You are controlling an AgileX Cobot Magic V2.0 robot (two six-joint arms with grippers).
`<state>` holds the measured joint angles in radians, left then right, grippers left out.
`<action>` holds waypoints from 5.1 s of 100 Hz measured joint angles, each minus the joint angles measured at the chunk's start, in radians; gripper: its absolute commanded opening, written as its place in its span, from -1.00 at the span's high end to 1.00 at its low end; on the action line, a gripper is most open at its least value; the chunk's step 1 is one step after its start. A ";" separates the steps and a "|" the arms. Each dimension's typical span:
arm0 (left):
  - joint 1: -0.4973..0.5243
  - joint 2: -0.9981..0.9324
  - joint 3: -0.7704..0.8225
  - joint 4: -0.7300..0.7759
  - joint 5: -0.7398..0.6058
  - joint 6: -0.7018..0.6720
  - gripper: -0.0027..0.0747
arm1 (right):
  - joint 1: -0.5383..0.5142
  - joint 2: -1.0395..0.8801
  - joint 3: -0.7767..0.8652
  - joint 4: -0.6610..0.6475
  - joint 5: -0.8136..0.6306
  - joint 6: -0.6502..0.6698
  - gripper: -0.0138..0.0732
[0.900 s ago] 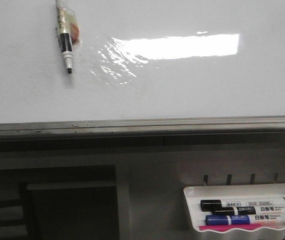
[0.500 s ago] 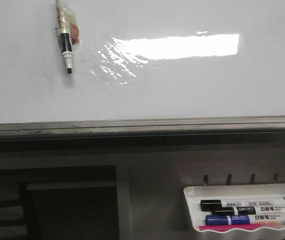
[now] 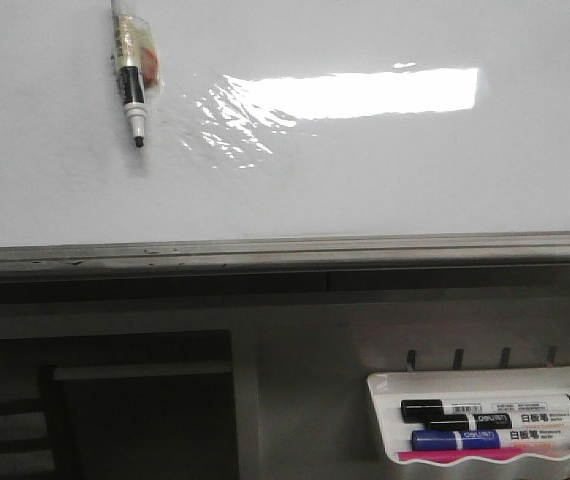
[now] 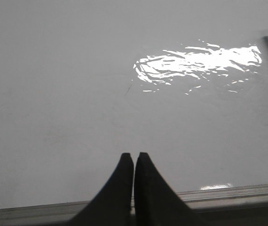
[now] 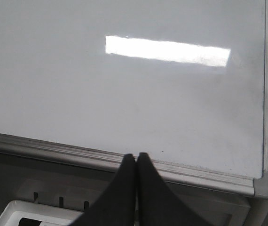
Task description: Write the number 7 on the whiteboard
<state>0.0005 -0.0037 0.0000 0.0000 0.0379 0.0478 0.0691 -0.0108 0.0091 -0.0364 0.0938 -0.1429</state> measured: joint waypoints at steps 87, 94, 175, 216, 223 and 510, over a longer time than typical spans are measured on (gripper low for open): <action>0.000 0.000 0.000 -0.507 -0.023 0.000 0.98 | 0.000 0.000 0.000 0.518 -0.072 0.002 0.83; 0.000 0.000 0.000 -0.613 -0.038 -0.002 0.98 | 0.000 0.000 0.000 0.604 -0.073 0.002 0.83; -0.066 0.445 -0.579 -0.355 0.537 0.013 0.92 | 0.000 0.505 -0.476 0.482 0.446 0.002 0.21; -0.305 0.629 -0.579 -0.492 0.428 0.142 -0.42 | 0.000 0.517 -0.486 0.474 0.456 -0.002 -0.44; -0.346 0.681 -0.579 -0.535 0.381 0.179 -0.35 | 0.000 0.517 -0.486 0.474 0.456 -0.002 -0.44; -1.004 1.204 -0.767 -0.029 0.186 0.236 0.98 | 0.172 1.239 -0.894 1.120 0.951 -0.713 0.01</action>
<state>-1.0040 1.2006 -0.7671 -0.0286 0.2236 0.2840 0.2407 1.2279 -0.8854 1.0837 1.0450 -0.8556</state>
